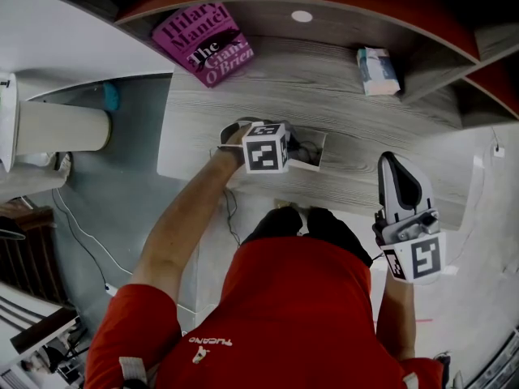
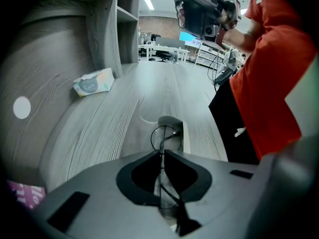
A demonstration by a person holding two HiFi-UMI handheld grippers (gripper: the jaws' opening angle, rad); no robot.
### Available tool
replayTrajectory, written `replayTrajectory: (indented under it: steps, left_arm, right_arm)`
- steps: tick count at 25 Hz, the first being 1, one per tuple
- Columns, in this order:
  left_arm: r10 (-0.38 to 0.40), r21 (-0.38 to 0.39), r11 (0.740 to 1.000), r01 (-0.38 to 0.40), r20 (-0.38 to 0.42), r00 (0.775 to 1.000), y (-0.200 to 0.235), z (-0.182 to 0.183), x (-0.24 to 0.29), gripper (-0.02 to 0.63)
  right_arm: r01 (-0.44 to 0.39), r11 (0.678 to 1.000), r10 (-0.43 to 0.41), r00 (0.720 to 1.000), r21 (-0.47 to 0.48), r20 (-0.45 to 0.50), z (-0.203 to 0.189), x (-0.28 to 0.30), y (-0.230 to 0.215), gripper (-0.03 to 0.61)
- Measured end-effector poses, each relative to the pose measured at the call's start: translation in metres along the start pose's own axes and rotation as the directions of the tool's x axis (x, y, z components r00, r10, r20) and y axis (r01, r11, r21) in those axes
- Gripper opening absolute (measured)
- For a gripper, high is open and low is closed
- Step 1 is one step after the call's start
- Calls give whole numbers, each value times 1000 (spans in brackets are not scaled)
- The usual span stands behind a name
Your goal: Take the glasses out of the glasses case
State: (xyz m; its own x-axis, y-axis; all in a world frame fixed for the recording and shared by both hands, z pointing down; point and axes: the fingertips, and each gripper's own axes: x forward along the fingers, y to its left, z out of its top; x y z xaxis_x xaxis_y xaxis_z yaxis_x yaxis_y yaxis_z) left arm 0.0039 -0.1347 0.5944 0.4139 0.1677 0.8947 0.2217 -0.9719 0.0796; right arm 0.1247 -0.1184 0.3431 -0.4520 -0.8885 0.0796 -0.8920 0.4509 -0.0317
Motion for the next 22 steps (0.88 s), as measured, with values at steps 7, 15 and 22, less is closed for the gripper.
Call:
replayTrajectory:
  steps: [7, 15, 22]
  left_arm:
    - [26, 6, 1000, -26, 11, 1000, 1, 1, -2, 23]
    - [120, 23, 992, -122, 83, 989, 1, 6, -17, 14]
    - [247, 36, 965, -259, 191, 950, 3, 20, -43, 14]
  right_arm:
    - [-7, 1000, 7, 1000, 1, -7, -2, -1, -1, 5]
    - [-23, 1000, 23, 1000, 0, 0, -1, 1, 2, 5]
    - [-37, 999, 37, 999, -9, 7, 4, 3, 9, 5]
